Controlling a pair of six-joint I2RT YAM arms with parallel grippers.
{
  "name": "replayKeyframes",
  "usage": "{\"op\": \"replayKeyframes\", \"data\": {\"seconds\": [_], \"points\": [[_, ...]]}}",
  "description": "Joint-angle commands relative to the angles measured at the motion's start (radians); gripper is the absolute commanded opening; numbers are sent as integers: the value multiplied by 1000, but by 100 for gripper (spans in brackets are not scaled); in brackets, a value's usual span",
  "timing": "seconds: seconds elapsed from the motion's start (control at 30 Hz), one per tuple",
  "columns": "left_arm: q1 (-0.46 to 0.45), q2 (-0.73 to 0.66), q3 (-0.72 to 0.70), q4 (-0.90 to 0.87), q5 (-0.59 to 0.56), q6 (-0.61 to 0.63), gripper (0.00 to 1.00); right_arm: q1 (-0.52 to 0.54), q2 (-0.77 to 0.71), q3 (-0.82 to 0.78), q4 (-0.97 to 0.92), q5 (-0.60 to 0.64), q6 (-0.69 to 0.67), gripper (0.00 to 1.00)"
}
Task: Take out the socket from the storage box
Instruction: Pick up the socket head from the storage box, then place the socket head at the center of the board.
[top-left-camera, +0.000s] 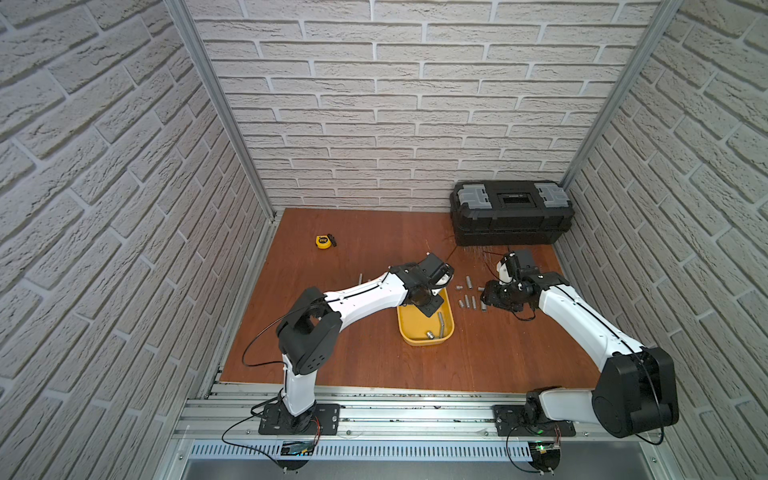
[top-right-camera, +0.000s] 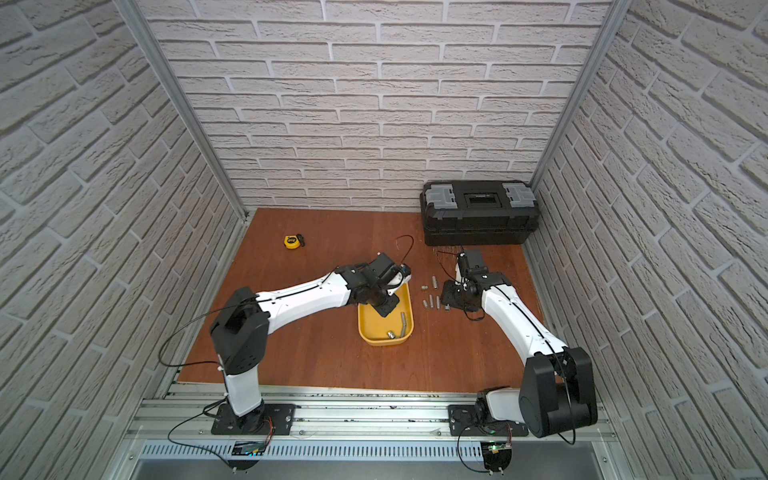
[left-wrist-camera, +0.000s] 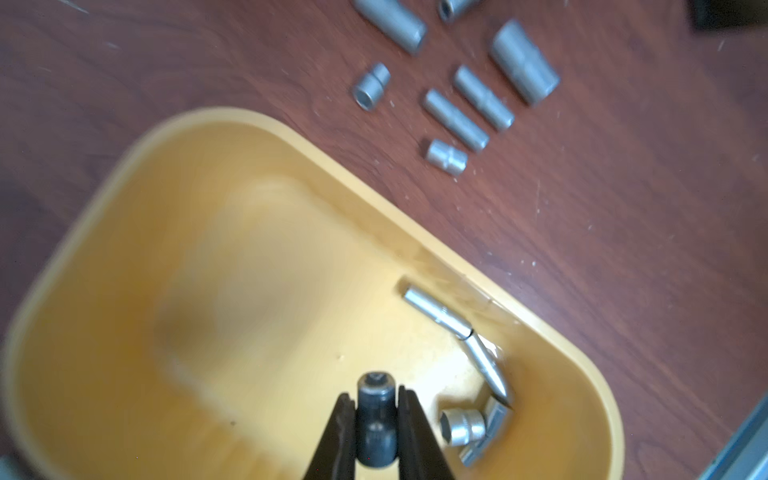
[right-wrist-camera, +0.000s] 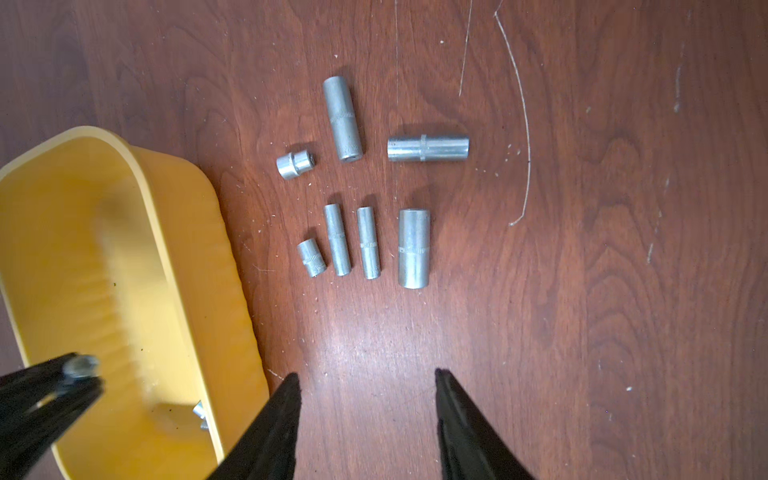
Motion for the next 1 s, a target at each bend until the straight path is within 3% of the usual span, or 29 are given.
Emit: {"op": "replayKeyframes", "data": {"seconds": [0.0, 0.2, 0.47, 0.73, 0.97], "points": [[90, -88, -49, 22, -43, -50, 7, -5, -19, -6, 28, -13, 7, 53], [297, -168, -131, -30, -76, -108, 7, -6, -20, -10, 38, -19, 10, 53], [520, -122, -191, -78, -81, -147, 7, -6, -25, -23, 50, -25, 18, 53], [645, -9, -200, -47, -16, -163, 7, -5, -43, -32, 44, -13, 21, 52], [660, 75, -190, -33, -2, -153, 8, -6, -46, -32, 37, -6, 22, 53]]}}
